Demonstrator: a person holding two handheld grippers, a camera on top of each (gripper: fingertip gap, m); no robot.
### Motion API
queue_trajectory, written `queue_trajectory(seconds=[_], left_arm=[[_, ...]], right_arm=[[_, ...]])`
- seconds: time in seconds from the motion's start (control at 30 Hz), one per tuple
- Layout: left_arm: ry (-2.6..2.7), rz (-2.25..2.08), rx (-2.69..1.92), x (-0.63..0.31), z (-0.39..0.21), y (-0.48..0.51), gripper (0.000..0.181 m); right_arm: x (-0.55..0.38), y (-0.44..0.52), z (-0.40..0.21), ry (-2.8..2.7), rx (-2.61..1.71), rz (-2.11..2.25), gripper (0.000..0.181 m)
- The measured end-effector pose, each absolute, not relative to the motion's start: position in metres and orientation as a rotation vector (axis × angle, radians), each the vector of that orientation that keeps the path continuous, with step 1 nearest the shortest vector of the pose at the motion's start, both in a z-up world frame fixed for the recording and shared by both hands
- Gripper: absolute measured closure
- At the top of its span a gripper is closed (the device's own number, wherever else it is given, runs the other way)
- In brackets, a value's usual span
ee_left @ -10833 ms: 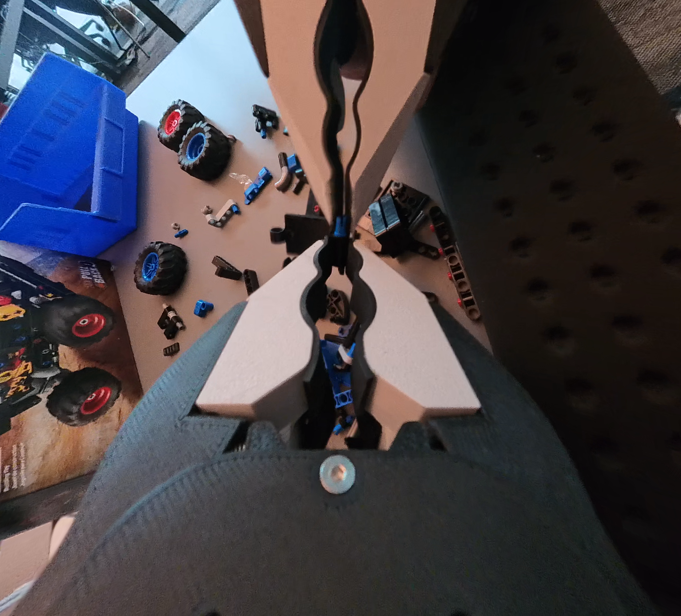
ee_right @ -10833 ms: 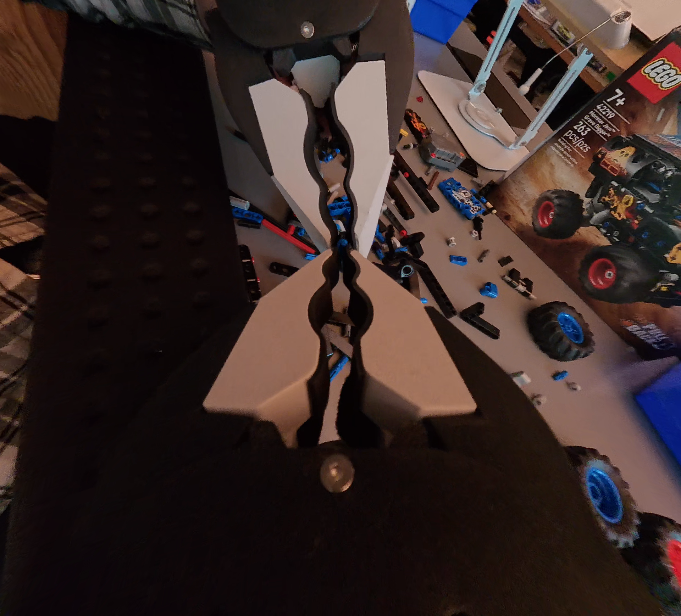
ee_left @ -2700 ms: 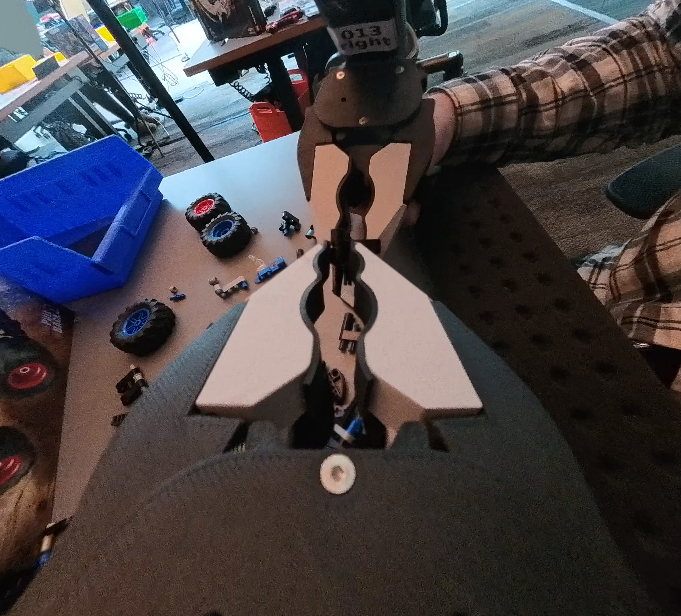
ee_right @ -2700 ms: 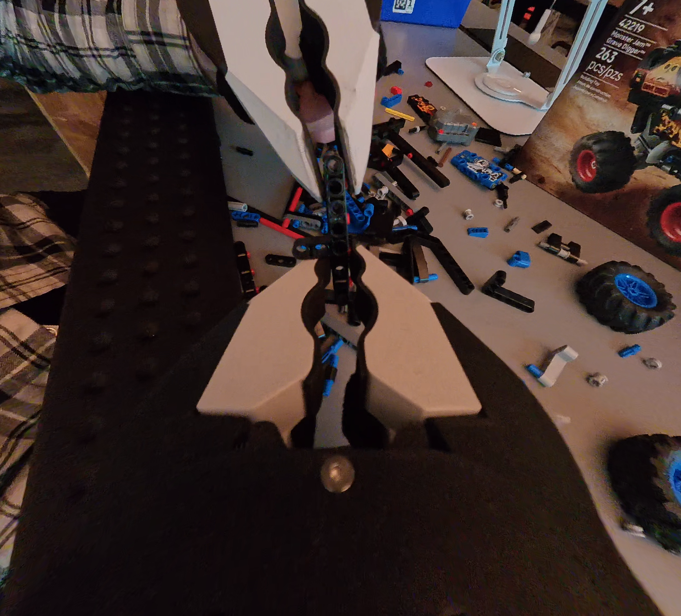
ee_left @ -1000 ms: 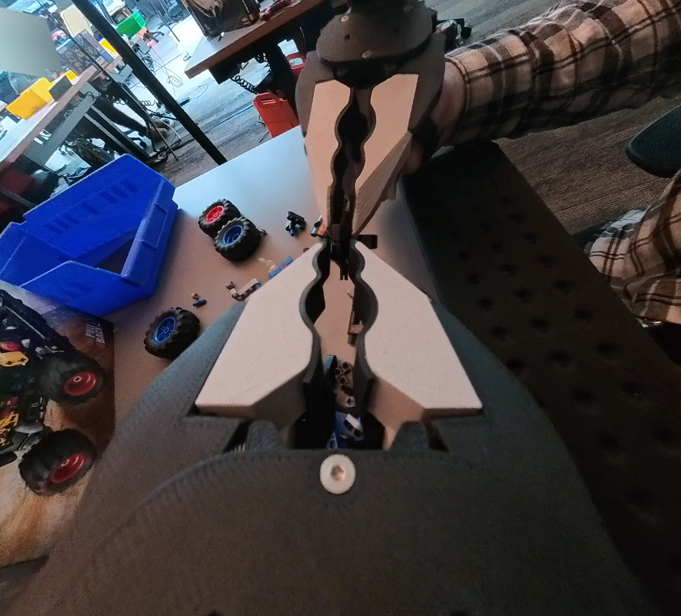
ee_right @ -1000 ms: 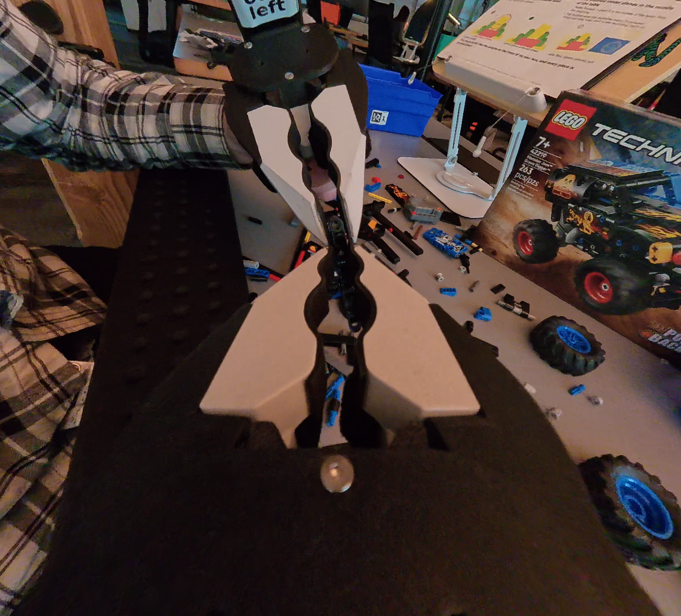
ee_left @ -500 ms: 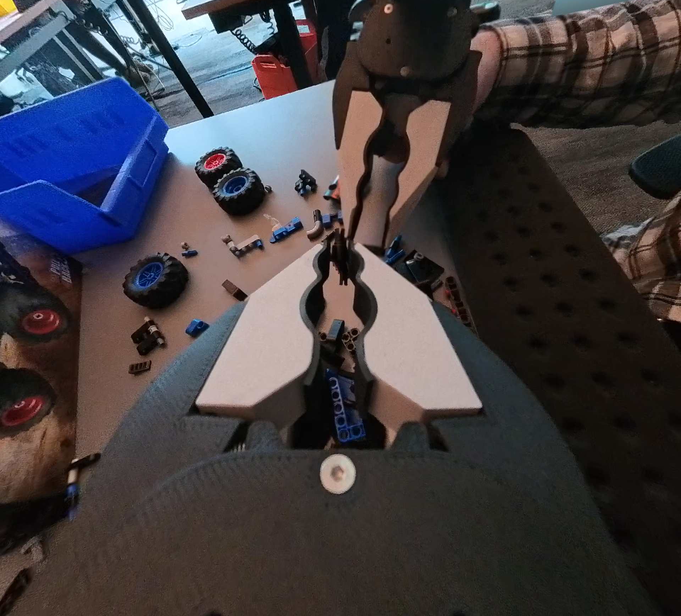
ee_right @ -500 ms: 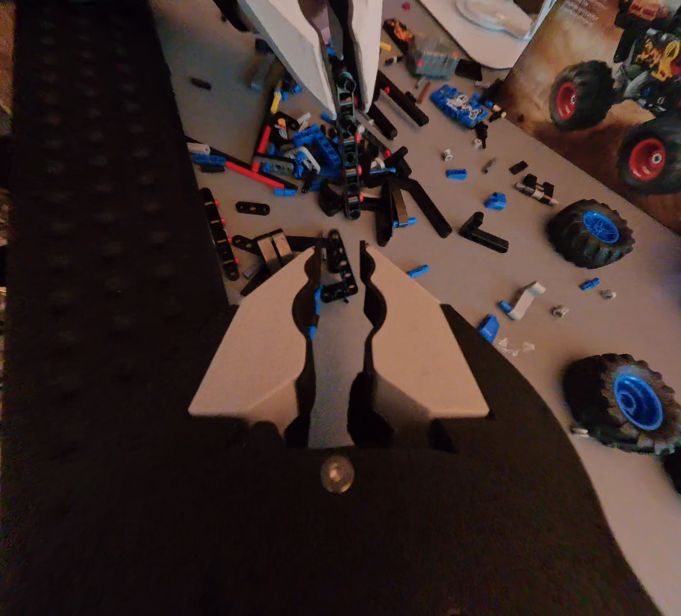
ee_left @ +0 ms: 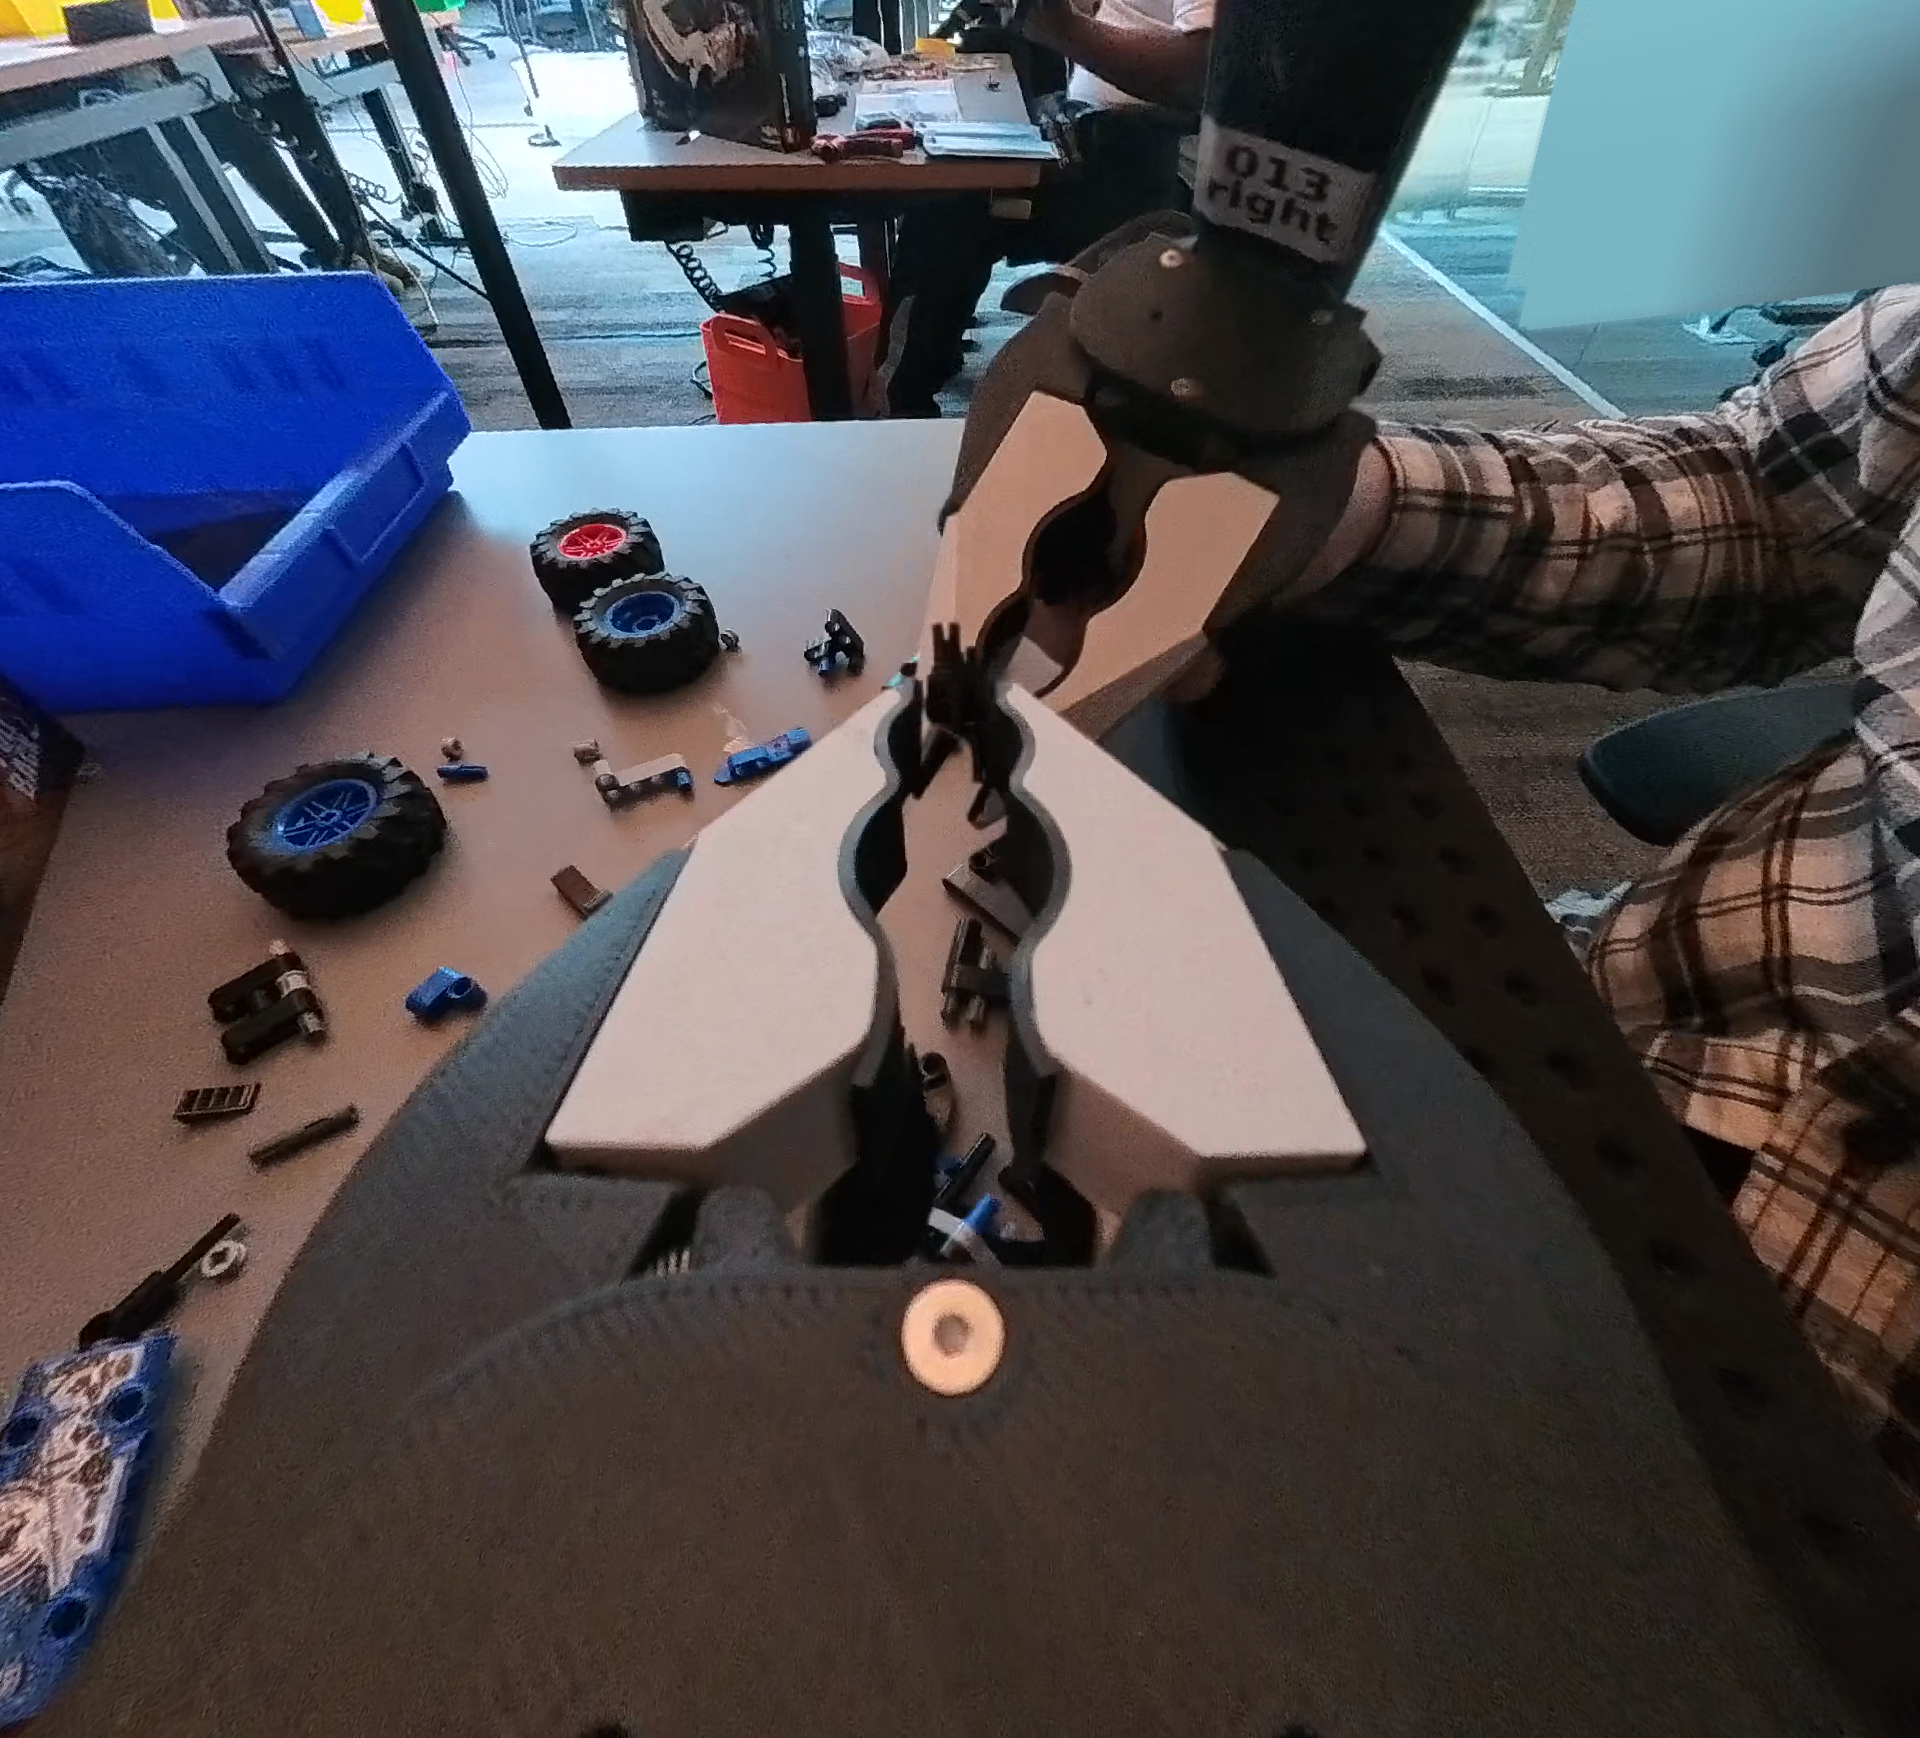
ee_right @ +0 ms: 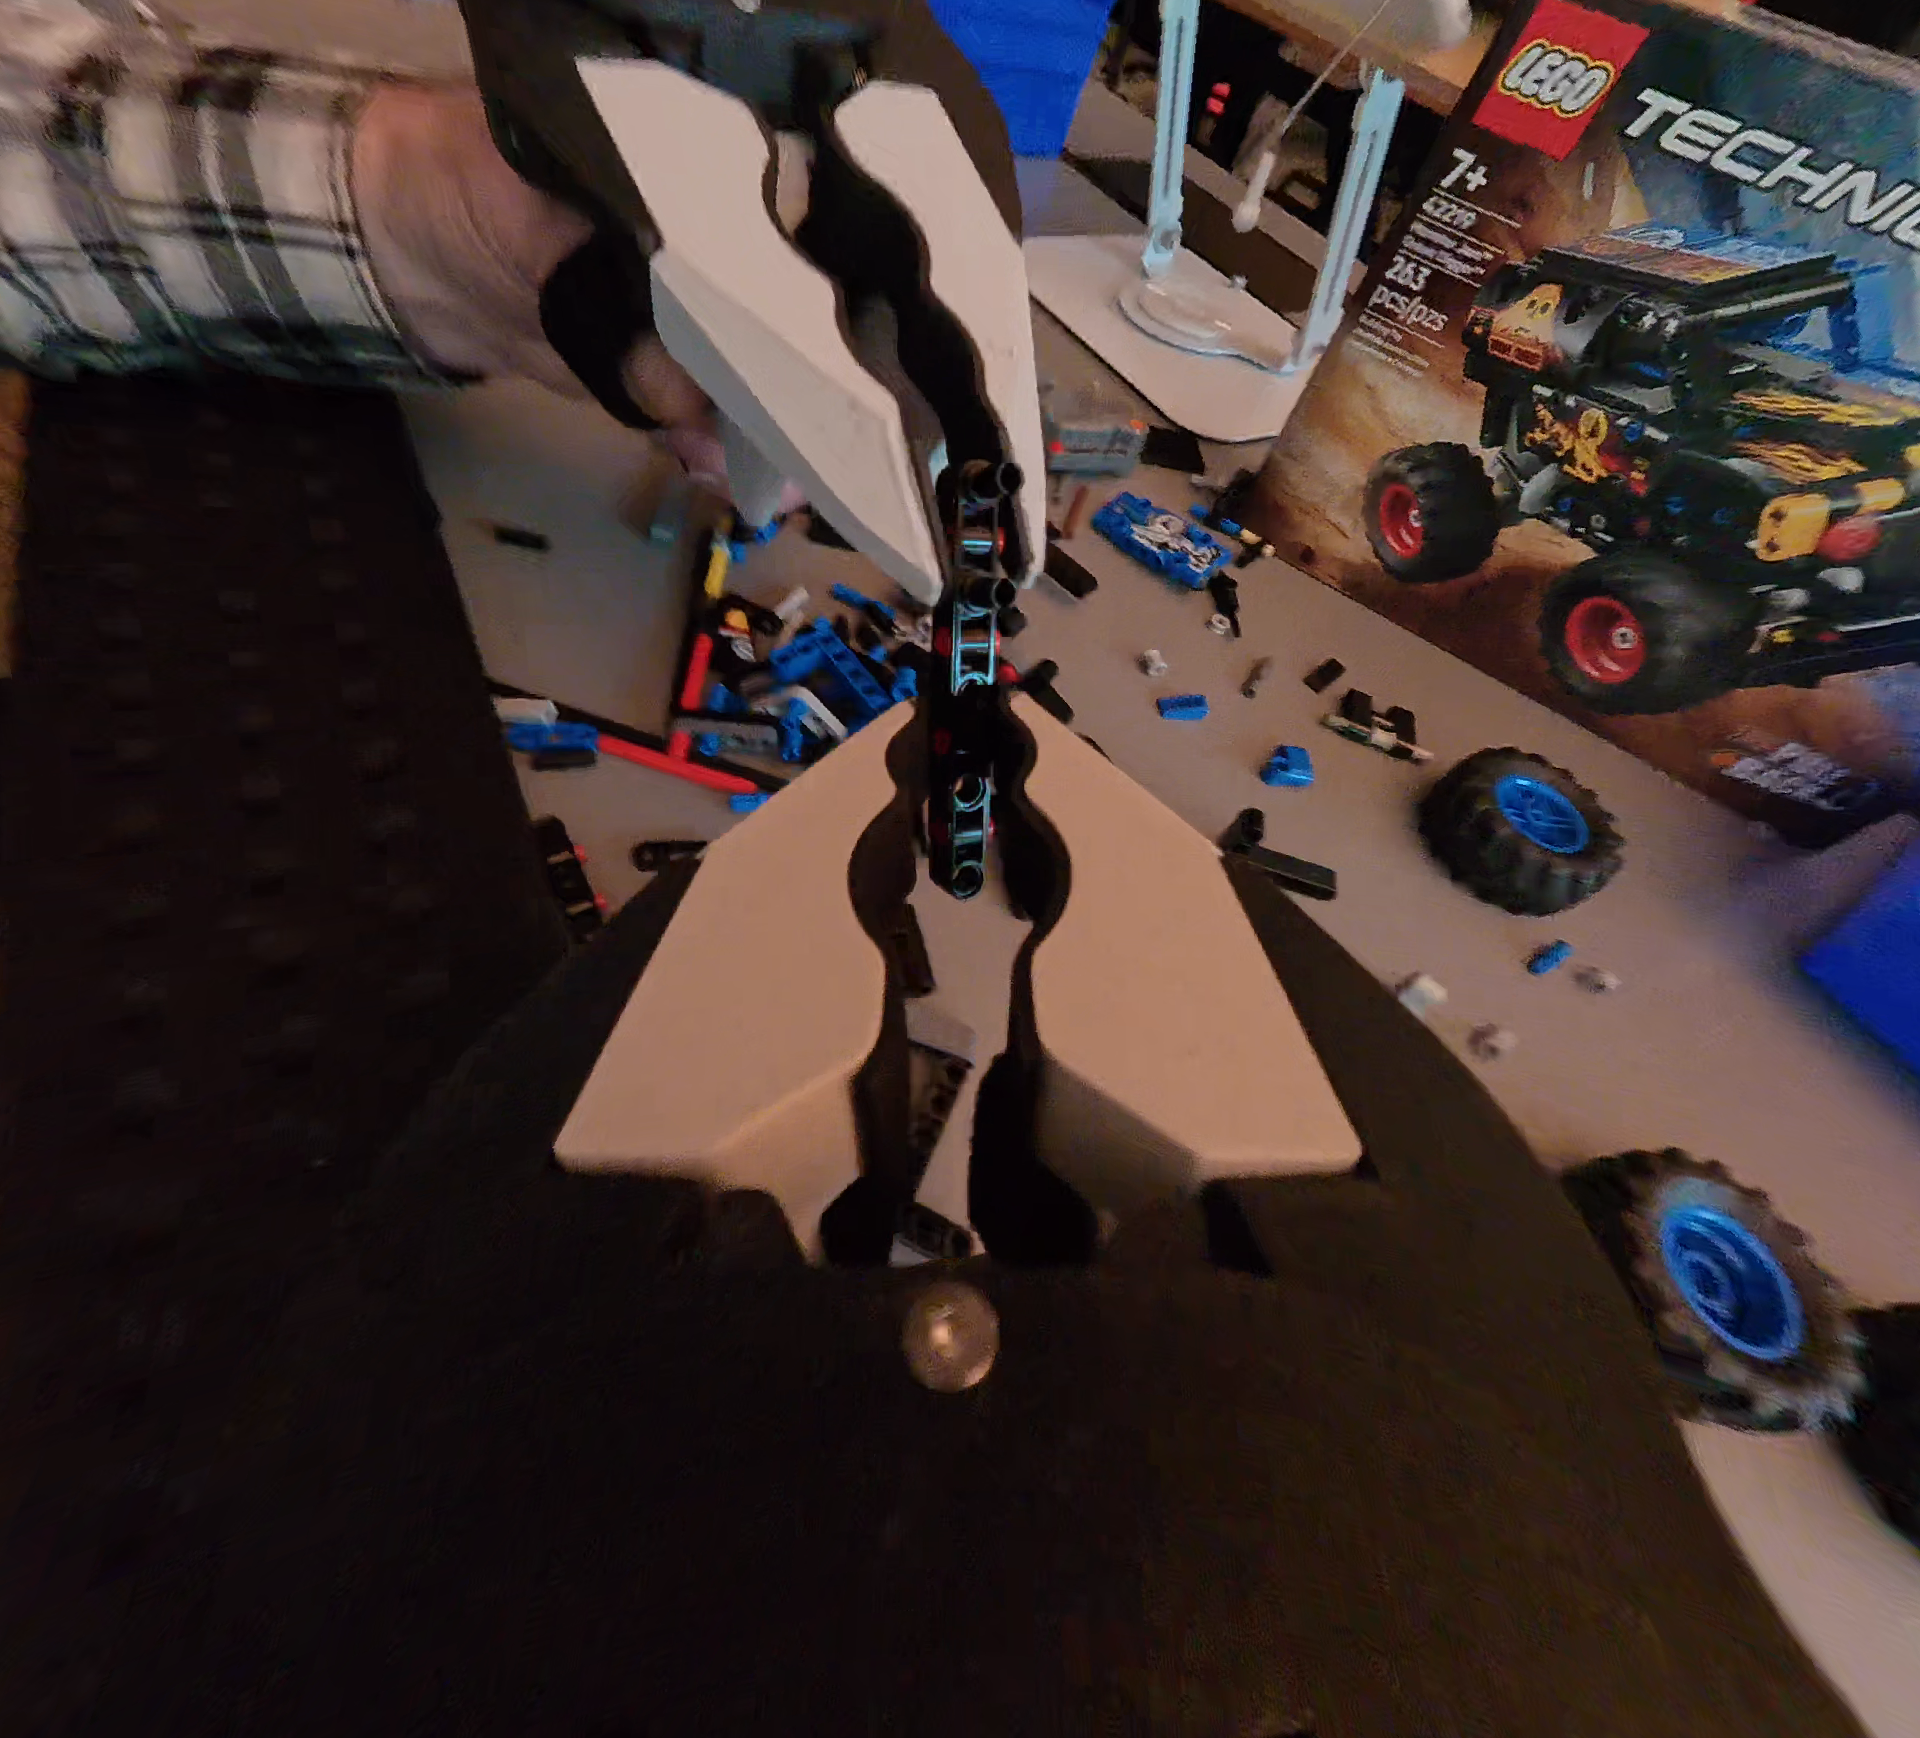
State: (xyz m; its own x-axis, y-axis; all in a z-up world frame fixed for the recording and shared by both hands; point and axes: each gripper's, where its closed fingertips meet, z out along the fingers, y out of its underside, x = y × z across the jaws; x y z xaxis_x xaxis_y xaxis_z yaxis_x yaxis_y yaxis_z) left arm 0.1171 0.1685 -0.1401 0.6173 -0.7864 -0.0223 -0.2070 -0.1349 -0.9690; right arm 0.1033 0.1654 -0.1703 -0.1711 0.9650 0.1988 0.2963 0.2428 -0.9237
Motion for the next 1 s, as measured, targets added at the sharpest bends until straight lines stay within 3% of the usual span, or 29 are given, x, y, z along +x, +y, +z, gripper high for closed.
queue_trajectory(seconds=[0.13, 0.2, 0.37, 0.87, 1.0], left_arm=[[0.884, -0.552, -1.666, 0.123, -0.144, 0.169, 0.173], [0.896, -0.503, -1.654, 0.123, -0.141, 0.169, 0.174], [0.968, -0.386, -1.633, 0.127, -0.144, 0.168, 0.174], [1.119, -0.247, -1.524, 0.129, -0.131, 0.147, 0.174], [0.991, -0.281, -1.550, 0.090, -0.112, 0.147, 0.175]], right_arm=[[0.103, 0.163, -0.171, -1.642, -1.199, 1.003, 0.171], [0.107, 0.162, -0.163, -1.615, -1.202, 1.096, 0.161], [0.118, 0.160, -0.135, -1.538, -1.154, 1.304, 0.176], [0.123, 0.139, -0.124, -1.584, -1.038, 1.330, 0.181], [0.156, 0.182, -0.102, -1.418, -1.086, 1.396, 0.181]])
